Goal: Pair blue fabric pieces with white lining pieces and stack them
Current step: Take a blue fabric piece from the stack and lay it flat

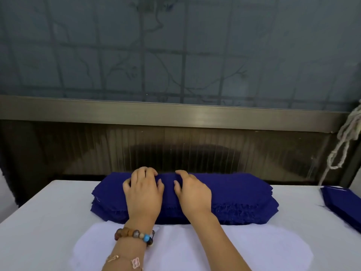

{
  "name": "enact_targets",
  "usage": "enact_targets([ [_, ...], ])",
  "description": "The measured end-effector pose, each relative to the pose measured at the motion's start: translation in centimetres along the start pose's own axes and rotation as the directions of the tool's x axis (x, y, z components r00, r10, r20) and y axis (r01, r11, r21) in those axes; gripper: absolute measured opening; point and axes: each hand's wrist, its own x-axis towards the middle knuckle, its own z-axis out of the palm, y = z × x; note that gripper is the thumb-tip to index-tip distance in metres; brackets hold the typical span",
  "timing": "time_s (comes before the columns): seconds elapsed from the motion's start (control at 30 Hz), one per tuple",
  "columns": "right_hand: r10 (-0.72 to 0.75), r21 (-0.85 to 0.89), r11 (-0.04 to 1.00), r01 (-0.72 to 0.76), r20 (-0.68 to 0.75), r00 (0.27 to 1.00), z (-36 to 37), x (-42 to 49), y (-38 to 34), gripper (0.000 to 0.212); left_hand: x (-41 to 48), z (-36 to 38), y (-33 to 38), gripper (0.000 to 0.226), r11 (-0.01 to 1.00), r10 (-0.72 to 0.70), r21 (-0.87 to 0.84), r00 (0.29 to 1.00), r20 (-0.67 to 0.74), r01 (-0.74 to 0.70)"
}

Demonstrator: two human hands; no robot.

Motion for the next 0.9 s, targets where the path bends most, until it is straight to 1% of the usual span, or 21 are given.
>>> enact_targets([
  [0.13,0.007,-0.043,0.999,-0.005,0.038,0.999,0.0,0.3,0.0,0.044,0.2,-0.1,0.1,0.023,0.999,0.012,-0.05,0.999,0.051,-0.01],
  [0.3,0.004,-0.054,0.999,-0.002,0.049,0.999,-0.1,0.3,-0.1,0.038,0.3,-0.5,0.3,0.037,0.999,0.034,0.009,0.996,0.082,-0.035],
  [0.37,0.007,-0.055,0.998,-0.004,0.054,0.998,-0.2,0.3,-0.1,0.038,0.4,-0.8,0.4,0.034,0.997,0.068,0.025,0.996,0.062,-0.069],
  [0.47,0.008,-0.04,0.999,-0.005,0.07,0.998,-0.4,0.2,-0.2,0.041,0.2,-1.3,0.5,0.02,0.995,0.1,0.012,0.995,-0.021,-0.1],
  [0.53,0.012,-0.016,1.0,-0.011,0.065,0.998,-0.5,0.1,-0.2,0.041,0.2,-1.5,0.4,0.014,0.994,0.094,-0.043,0.991,-0.1,-0.099],
  [0.57,0.017,0.001,1.0,-0.017,0.058,0.998,-0.6,0.0,-0.2,0.041,0.2,-1.6,0.3,0.015,0.993,0.082,-0.079,0.988,-0.129,-0.093],
  [0.7,0.029,0.041,0.999,-0.03,0.038,0.999,-0.8,-0.4,-0.3,0.042,0.3,-1.8,-0.2,0.018,0.989,0.067,-0.124,0.99,-0.126,-0.083],
  [0.9,0.029,0.068,0.997,-0.031,0.027,0.999,-1.0,-0.7,-0.4,0.048,0.4,-1.9,-0.5,0.006,0.992,0.07,-0.096,0.991,-0.117,-0.081],
])
